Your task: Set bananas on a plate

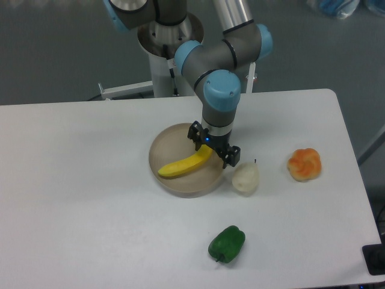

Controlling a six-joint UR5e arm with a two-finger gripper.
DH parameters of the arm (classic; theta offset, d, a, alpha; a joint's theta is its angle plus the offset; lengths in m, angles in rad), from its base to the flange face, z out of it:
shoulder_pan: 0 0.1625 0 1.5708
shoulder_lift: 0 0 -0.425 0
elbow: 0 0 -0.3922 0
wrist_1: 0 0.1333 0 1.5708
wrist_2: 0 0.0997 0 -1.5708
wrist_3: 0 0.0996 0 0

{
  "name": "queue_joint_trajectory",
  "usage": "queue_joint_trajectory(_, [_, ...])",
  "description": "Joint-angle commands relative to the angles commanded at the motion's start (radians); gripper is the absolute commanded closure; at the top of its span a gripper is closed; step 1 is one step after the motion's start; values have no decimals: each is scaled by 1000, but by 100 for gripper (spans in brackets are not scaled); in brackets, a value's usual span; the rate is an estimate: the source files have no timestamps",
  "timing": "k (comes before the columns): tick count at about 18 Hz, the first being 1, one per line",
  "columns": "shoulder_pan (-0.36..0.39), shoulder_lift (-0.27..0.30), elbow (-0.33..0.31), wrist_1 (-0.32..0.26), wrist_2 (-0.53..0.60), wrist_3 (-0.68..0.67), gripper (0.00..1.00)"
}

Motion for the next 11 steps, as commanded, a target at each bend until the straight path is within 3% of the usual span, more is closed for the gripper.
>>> queue_joint_trajectory(3, [32, -4, 80, 0, 8, 2, 0])
queue_joint_trajectory(11, [103, -89, 301, -5, 8, 87, 0])
